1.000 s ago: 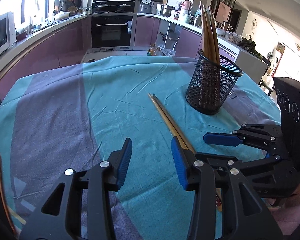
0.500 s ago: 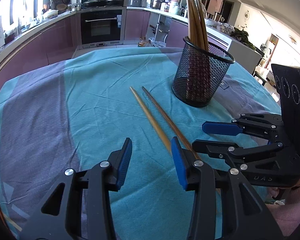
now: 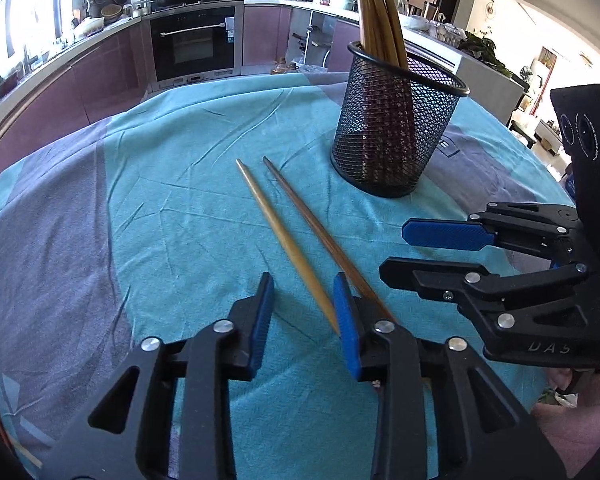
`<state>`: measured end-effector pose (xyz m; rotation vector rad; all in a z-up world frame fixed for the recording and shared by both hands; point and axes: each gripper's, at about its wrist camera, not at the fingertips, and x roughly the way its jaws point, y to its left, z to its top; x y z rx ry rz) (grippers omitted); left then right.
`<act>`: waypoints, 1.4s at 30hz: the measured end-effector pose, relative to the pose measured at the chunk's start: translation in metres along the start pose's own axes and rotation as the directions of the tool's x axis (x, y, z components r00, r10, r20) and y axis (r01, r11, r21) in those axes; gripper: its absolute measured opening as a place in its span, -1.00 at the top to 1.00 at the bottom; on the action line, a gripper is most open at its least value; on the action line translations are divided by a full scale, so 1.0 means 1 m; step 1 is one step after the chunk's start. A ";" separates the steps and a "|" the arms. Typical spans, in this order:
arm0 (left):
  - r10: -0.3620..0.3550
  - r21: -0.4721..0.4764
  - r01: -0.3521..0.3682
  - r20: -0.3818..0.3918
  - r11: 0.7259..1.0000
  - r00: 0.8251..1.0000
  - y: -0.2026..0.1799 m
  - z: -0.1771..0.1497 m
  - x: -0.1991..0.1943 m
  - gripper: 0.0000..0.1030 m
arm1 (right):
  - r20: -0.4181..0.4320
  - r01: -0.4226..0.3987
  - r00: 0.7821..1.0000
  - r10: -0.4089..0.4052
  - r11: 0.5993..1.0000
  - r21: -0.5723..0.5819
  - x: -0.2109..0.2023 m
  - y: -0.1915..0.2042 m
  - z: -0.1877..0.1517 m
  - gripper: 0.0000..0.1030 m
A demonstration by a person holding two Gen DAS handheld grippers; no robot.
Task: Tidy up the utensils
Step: 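Move both open tools back over the last two chopsticks on the cloth, then grasp one chopstick with the right tool while the left tool grasps the other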
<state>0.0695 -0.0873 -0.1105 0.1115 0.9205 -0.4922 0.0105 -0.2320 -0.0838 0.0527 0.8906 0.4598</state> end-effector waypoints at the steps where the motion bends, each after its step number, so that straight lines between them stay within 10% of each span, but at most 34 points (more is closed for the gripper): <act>1: -0.001 -0.007 0.001 -0.002 1.000 1.000 0.000 0.000 0.000 0.55 | 0.001 -0.001 1.000 0.001 1.000 0.000 0.000 0.000 0.001 0.30; 42: 0.050 -0.041 -0.051 -0.017 0.998 0.999 0.012 0.017 0.015 0.74 | -0.030 0.057 0.998 -0.057 0.998 -0.008 0.023 0.005 0.018 0.80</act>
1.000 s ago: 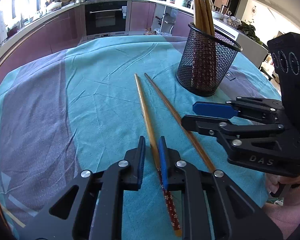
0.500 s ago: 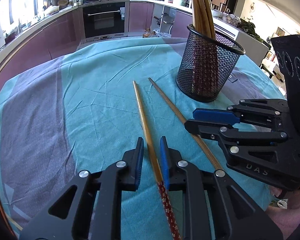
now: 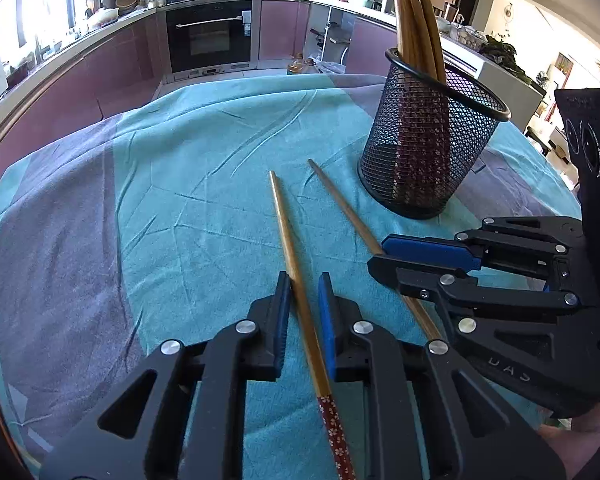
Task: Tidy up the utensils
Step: 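Grasp one chopstick with the right tool while the left tool grasps the other, then lift the chopstick upright with the right tool toward the mesh cup while the left tool carries its own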
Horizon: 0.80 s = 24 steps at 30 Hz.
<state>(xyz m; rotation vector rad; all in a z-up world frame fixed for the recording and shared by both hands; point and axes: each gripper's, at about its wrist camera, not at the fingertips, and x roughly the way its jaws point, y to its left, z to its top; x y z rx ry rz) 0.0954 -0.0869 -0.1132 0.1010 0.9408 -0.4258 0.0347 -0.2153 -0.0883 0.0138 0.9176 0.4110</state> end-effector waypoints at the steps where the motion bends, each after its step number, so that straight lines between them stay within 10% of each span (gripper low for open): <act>1: 0.000 -0.007 0.000 0.001 1.000 1.000 0.000 0.001 0.000 0.80 | 0.002 -0.008 1.000 0.008 1.000 0.015 -0.001 -0.002 0.000 0.82; 24: -0.016 -0.050 0.020 0.065 0.999 0.998 -0.003 -0.008 -0.028 0.85 | 0.115 -0.123 0.986 0.118 0.992 0.036 -0.039 -0.004 -0.001 0.89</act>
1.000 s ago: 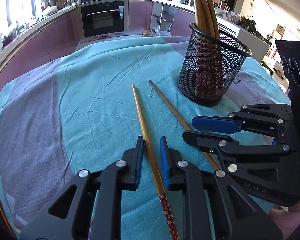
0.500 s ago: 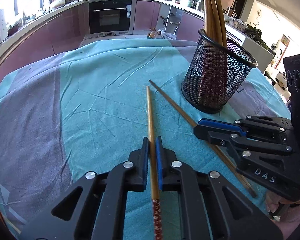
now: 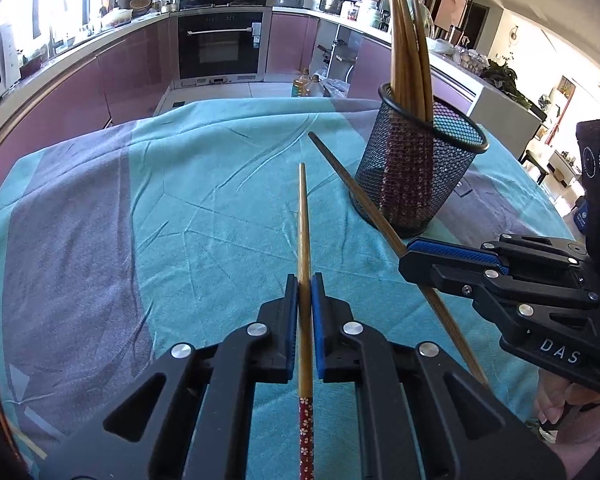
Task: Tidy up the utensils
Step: 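Lift the chopstick upright with the right tool toward the mesh cup while the left tool carries its own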
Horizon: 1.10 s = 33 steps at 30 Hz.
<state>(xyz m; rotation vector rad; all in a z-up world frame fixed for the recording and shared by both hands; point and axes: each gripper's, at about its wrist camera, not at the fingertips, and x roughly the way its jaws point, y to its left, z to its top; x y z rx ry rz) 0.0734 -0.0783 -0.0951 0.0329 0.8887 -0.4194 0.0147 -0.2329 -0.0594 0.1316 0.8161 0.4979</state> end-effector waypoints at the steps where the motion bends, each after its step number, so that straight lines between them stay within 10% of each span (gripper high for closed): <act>1: -0.004 0.001 0.004 0.004 1.000 1.000 0.000 0.000 -0.002 0.85 | 0.005 0.000 1.000 0.000 1.000 -0.002 -0.002 0.000 0.000 0.89; 33: -0.108 0.033 0.104 0.122 0.994 0.987 -0.021 0.009 -0.072 0.85 | 0.159 -0.051 0.986 0.050 0.999 -0.002 -0.061 -0.009 0.003 0.89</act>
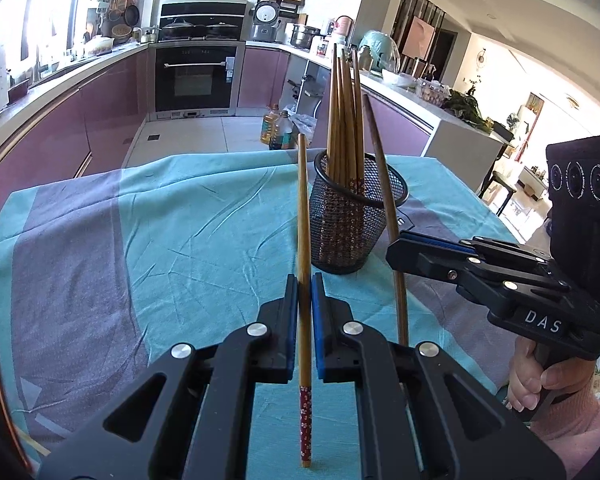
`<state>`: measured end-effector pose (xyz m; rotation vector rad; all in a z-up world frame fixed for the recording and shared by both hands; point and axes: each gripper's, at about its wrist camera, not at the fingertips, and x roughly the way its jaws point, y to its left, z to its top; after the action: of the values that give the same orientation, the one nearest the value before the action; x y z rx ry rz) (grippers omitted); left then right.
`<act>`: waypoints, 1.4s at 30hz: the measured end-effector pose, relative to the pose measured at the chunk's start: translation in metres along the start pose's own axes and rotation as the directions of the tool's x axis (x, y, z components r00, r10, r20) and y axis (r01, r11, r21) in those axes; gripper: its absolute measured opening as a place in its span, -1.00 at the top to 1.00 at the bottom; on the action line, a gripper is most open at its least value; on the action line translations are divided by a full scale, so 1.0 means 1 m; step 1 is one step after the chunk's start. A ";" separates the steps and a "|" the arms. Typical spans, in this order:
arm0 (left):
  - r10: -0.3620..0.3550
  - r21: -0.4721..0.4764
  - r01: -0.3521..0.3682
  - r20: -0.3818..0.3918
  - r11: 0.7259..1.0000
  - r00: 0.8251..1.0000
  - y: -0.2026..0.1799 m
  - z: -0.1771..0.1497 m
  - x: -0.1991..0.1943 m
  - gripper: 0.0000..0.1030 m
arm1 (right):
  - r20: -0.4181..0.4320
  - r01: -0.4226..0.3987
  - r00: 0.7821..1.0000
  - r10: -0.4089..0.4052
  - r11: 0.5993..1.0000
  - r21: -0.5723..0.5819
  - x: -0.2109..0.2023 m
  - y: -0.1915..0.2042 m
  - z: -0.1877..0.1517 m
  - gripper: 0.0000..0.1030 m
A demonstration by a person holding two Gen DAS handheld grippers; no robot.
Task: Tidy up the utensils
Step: 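Lift the chopstick upright with the right tool toward the mesh cup while the left tool carries its own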
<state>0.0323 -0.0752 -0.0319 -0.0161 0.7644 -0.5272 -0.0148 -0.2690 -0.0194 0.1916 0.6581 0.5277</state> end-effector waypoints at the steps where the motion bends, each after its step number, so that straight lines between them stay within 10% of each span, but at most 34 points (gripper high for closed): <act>1: -0.001 0.001 0.001 0.002 1.000 1.000 -0.001 0.000 -0.001 0.85 | 0.004 0.000 1.000 0.000 1.000 0.001 -0.002 0.000 0.000 0.89; 42: -0.028 0.011 0.027 0.040 1.000 0.999 -0.003 0.006 -0.006 0.85 | 0.088 0.000 0.996 -0.002 1.000 0.026 -0.023 -0.011 0.007 0.89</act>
<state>0.0312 -0.0759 -0.0227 -0.0273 0.7228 -0.5555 -0.0211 -0.2902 -0.0055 0.2372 0.5791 0.5071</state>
